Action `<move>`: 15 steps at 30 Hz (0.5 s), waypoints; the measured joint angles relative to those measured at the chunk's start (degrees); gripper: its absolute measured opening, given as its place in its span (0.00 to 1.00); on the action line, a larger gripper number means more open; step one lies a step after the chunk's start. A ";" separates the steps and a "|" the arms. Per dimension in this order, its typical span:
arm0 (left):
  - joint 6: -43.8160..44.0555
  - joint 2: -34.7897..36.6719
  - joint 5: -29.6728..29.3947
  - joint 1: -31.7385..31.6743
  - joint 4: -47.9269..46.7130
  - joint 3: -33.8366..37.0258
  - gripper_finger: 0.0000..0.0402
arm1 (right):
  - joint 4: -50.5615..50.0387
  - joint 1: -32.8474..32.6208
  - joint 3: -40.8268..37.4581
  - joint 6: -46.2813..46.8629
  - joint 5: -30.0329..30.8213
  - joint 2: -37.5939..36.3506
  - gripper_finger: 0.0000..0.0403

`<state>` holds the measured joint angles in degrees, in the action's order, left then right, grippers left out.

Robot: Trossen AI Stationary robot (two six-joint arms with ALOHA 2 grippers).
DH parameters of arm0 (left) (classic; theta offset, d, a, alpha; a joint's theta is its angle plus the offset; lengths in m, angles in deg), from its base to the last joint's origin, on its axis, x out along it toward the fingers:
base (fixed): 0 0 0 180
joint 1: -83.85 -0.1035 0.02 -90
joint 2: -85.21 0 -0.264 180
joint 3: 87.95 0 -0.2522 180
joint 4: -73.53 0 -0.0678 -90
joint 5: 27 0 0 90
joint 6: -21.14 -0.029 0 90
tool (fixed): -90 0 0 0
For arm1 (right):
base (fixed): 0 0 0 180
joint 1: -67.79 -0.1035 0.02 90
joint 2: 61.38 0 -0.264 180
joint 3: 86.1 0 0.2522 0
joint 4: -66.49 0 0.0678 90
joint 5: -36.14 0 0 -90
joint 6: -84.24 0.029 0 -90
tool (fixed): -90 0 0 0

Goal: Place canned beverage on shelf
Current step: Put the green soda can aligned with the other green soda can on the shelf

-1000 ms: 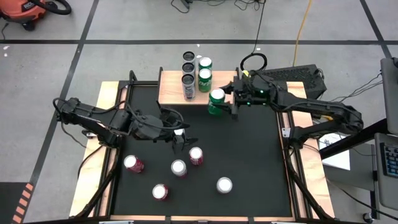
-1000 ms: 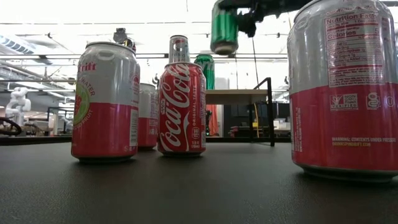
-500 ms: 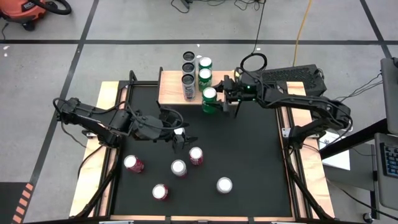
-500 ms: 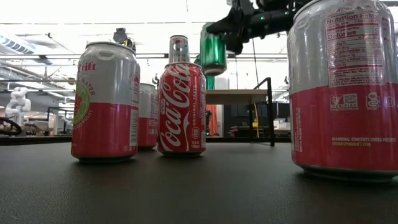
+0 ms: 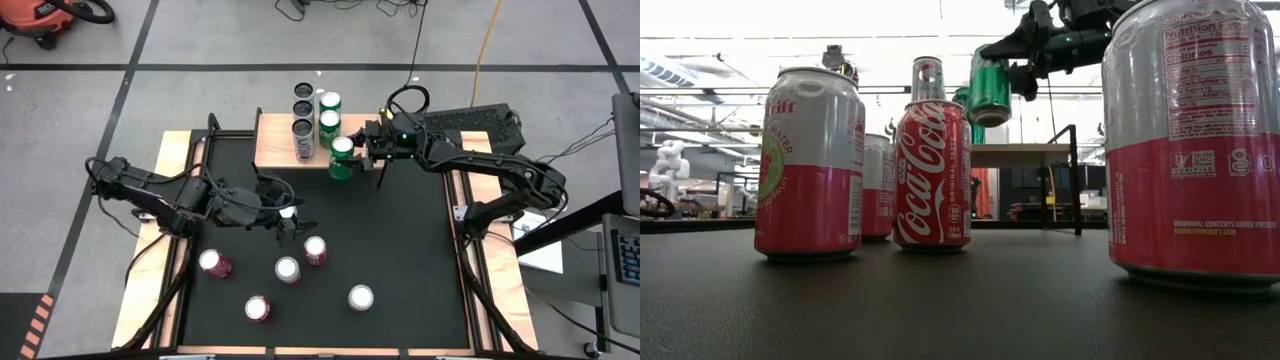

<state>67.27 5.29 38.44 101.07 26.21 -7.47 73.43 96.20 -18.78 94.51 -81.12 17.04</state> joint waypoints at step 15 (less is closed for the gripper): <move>-2.05 0.00 -2.64 0.02 0.02 0.00 0.99 | 6.27 -1.14 -0.17 -9.98 1.77 1.58 0.70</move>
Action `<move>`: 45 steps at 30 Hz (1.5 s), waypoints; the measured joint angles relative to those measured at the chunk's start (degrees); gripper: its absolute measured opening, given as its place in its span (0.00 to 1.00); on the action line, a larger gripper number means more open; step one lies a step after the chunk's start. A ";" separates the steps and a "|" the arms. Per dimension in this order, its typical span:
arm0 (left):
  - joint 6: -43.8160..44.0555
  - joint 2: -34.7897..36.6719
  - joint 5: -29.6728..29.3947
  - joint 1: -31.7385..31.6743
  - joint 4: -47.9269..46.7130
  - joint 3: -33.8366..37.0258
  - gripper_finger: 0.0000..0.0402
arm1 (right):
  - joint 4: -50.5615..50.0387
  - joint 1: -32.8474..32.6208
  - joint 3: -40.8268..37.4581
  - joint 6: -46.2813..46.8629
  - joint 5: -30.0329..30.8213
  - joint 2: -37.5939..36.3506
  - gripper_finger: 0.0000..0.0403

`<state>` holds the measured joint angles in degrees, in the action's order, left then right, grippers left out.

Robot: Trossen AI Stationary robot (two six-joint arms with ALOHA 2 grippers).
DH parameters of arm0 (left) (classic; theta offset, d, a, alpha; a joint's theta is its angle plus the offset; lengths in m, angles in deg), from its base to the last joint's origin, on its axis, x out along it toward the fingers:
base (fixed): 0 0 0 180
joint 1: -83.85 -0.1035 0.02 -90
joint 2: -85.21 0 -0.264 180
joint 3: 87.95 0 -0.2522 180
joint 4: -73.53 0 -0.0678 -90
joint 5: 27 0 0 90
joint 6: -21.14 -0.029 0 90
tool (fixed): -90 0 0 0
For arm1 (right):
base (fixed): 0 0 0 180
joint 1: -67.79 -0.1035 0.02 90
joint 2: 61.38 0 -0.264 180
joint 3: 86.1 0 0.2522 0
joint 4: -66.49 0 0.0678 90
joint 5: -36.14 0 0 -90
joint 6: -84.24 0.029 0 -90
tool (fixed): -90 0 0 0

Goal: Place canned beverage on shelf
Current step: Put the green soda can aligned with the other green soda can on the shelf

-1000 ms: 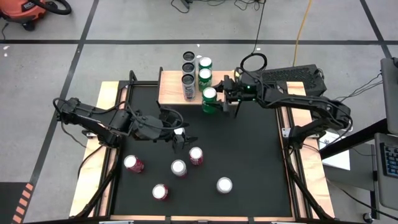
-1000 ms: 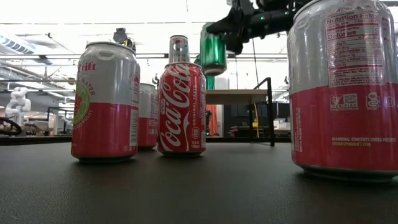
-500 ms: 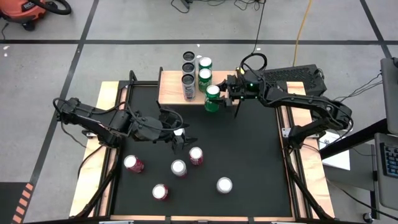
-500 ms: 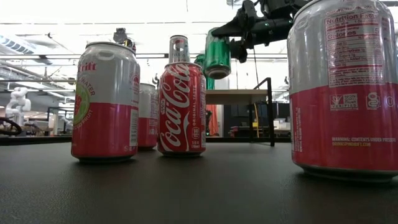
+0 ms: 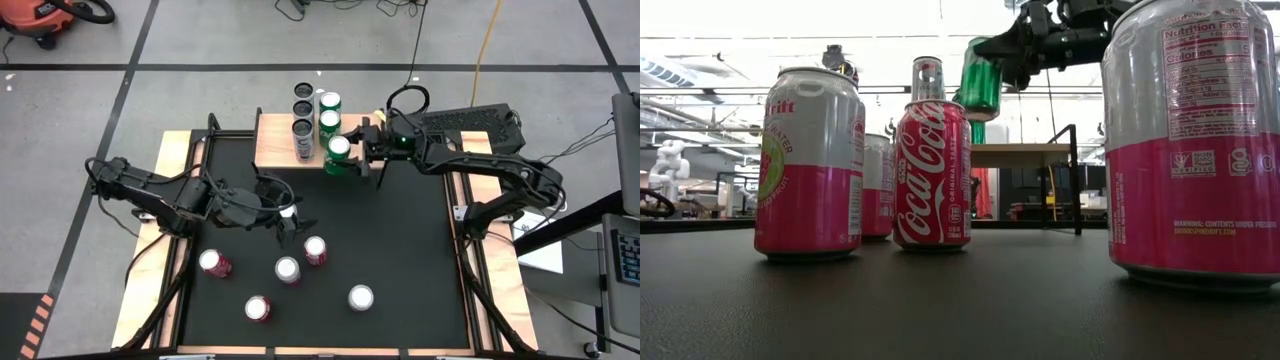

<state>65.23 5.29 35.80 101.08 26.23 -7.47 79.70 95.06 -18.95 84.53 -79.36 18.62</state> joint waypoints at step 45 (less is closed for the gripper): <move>-0.97 -2.62 0.17 0.15 1.64 0.04 0.99 | 2.38 0.58 1.22 -4.39 1.70 5.57 0.70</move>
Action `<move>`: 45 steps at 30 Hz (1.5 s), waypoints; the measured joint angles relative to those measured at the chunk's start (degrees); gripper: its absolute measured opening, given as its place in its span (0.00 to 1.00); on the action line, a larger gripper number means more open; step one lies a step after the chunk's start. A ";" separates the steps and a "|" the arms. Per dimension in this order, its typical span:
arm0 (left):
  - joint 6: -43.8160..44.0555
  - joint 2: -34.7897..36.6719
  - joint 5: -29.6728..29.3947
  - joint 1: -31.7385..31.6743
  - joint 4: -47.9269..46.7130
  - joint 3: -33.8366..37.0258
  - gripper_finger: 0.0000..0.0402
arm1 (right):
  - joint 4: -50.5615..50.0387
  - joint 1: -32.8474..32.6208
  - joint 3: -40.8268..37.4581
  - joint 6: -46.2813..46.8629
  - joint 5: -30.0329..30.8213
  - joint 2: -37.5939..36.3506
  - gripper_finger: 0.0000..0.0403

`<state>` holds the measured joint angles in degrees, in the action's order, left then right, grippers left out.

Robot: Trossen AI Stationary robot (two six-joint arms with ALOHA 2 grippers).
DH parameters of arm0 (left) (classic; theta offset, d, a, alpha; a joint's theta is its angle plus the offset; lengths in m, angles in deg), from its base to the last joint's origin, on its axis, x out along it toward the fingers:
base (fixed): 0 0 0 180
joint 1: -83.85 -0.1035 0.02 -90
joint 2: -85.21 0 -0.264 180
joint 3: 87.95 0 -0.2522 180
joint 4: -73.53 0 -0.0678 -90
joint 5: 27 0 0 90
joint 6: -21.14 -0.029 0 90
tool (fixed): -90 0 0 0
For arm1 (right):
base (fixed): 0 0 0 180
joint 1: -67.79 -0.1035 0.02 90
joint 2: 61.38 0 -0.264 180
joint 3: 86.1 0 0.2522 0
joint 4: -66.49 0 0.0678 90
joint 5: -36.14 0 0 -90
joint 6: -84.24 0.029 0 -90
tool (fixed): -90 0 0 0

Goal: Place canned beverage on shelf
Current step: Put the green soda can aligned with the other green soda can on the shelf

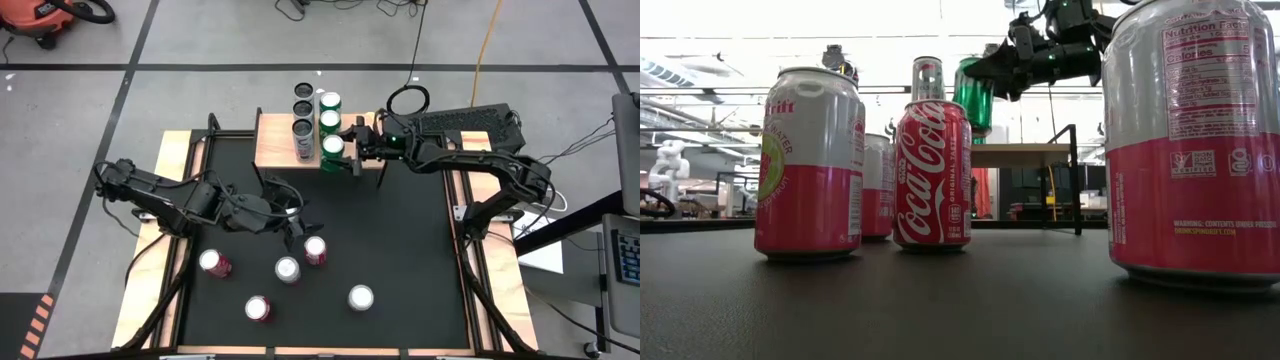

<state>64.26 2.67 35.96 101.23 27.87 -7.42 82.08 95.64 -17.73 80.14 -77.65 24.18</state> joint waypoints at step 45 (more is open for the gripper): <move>-1.94 0.04 0.02 -0.07 -0.15 -0.02 0.99 | -10.74 1.56 6.73 0.32 -1.90 2.45 0.70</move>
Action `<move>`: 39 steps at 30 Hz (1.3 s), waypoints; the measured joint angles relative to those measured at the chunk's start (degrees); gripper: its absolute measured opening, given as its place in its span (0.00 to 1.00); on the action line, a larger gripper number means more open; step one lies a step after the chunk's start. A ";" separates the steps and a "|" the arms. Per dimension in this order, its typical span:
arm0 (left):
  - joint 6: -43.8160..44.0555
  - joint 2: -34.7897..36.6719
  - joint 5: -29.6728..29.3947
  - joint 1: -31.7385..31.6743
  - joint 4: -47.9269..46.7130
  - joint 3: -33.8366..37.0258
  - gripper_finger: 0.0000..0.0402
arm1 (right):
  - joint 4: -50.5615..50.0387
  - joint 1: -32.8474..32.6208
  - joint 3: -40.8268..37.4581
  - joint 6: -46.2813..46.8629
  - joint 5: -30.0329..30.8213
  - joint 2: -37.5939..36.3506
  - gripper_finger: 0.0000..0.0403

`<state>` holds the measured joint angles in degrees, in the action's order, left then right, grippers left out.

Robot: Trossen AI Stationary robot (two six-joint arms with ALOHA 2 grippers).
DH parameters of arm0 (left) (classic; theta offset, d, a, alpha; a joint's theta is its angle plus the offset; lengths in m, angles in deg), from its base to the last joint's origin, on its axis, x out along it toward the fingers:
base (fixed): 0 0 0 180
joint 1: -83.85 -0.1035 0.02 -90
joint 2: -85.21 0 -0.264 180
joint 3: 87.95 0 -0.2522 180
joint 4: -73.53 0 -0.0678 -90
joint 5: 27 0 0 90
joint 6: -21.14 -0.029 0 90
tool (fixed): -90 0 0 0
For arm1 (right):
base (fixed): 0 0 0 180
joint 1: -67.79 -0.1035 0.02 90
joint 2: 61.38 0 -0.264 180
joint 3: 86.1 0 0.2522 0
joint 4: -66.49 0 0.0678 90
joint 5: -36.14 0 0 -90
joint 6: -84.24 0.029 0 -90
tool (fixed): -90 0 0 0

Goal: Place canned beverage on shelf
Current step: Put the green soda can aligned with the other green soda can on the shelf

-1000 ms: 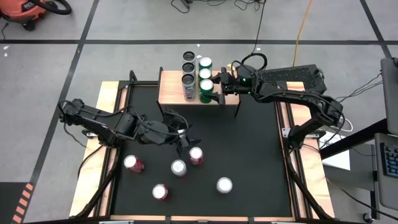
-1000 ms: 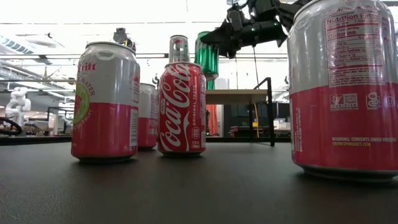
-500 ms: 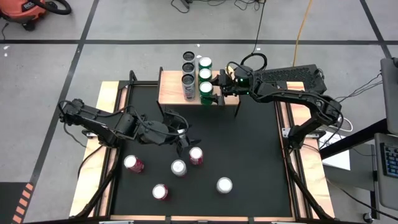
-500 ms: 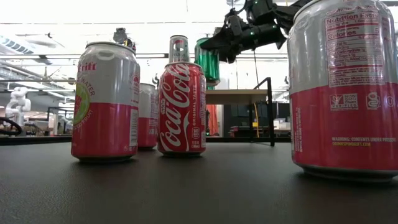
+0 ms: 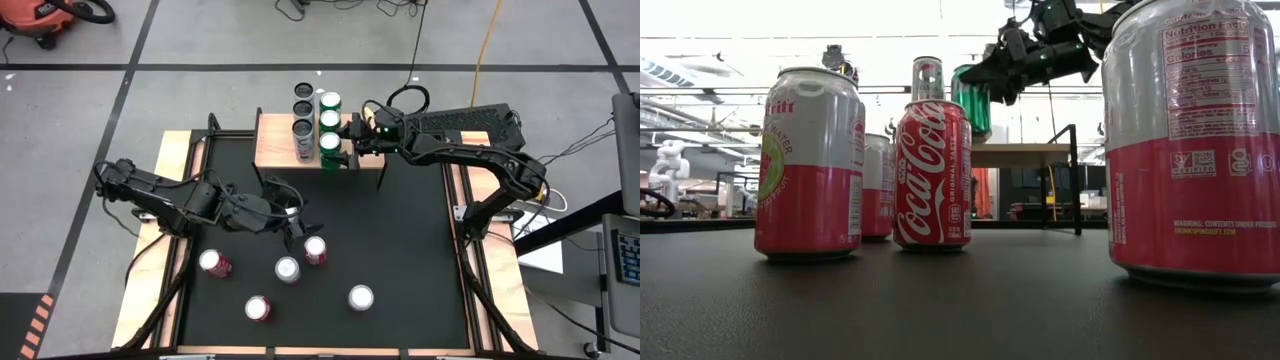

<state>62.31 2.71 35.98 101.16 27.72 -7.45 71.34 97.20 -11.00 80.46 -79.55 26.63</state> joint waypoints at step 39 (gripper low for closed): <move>0.07 0.02 0.22 -0.04 -0.02 -0.02 0.99 | -1.72 0.00 0.00 -2.35 1.64 0.00 0.73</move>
<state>62.38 2.73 36.20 101.12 27.70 -7.47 69.62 97.20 -11.00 78.11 -77.92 26.63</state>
